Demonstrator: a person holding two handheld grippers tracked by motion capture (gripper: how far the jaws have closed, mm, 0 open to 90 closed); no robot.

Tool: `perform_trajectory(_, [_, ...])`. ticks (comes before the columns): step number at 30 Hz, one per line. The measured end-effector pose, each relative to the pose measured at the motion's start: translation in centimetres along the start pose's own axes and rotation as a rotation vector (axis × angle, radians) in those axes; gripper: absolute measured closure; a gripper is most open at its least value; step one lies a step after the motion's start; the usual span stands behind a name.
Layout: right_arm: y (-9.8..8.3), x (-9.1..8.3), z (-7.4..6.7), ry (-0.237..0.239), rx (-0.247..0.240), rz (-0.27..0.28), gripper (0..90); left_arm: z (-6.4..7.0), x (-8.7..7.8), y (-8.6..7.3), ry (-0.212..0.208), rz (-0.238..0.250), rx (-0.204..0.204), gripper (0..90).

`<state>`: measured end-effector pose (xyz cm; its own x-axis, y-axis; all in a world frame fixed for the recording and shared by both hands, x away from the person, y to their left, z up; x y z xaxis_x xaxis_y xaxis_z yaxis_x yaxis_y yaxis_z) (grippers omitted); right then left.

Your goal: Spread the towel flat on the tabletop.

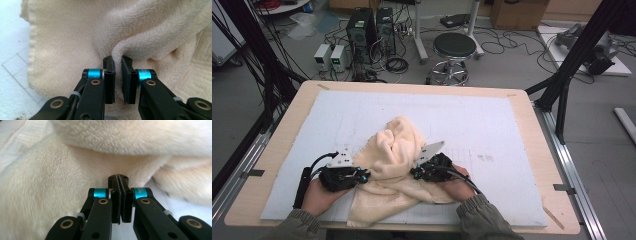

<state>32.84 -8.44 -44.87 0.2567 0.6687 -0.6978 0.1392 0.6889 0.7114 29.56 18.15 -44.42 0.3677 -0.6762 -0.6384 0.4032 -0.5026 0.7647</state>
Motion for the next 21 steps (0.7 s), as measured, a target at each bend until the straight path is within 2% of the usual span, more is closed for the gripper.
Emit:
perform_trajectory(1, [-0.5,-1.1,0.1,-0.012,0.004,0.005,89.6,0.1,-0.1,0.1,0.002,0.009,0.000,82.3])
perform_trajectory(3, [-0.7,-1.7,0.1,-0.018,0.010,0.010,89.6,0.3,-0.4,0.4,0.001,0.031,-0.002,82.3])
perform_trajectory(8, [-1.9,-5.0,0.0,-0.062,0.014,0.018,89.6,1.3,-0.9,1.2,-0.004,0.064,0.010,82.7])
perform_trajectory(9, [-2.1,-5.7,-0.1,-0.074,0.020,0.020,89.6,1.5,-0.9,1.4,-0.004,0.070,0.010,82.8])
perform_trajectory(10, [-2.7,-7.1,-0.2,-0.093,0.024,0.024,89.6,1.7,-1.0,1.5,-0.004,0.077,0.011,83.0])
perform_trajectory(11, [-2.7,-7.1,-0.2,-0.093,0.024,0.024,89.6,2.0,-1.1,1.7,-0.013,0.082,0.009,83.0])
perform_trajectory(14, [-4.1,-9.9,-0.7,-0.131,0.041,0.025,90.0,2.8,-1.1,2.0,-0.025,0.084,0.024,83.3])
perform_trajectory(15, [-4.1,-9.9,-0.7,-0.131,0.041,0.025,90.0,3.0,-1.2,2.0,-0.022,0.082,0.028,83.3])
perform_trajectory(18, [-5.5,-11.6,-1.1,-0.161,0.054,0.018,90.0,3.6,-1.4,1.9,-0.038,0.080,0.029,83.3])
perform_trajectory(21, [-6.6,-12.4,-1.5,-0.149,0.088,0.024,89.6,3.8,-1.5,1.7,-0.057,0.076,0.038,79.8])
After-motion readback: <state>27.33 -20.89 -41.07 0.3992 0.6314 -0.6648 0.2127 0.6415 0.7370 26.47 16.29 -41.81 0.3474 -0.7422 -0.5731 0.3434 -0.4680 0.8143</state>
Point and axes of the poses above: each handheld gripper's, and its own axes: x roughly forward along the jaws, y roughly out of its top, z roughly to its right, the point moved 4 cm from there along x, roughly forward along the jaws, and after that the axes turned 4 degrees about -y, right-handed, at the moved point
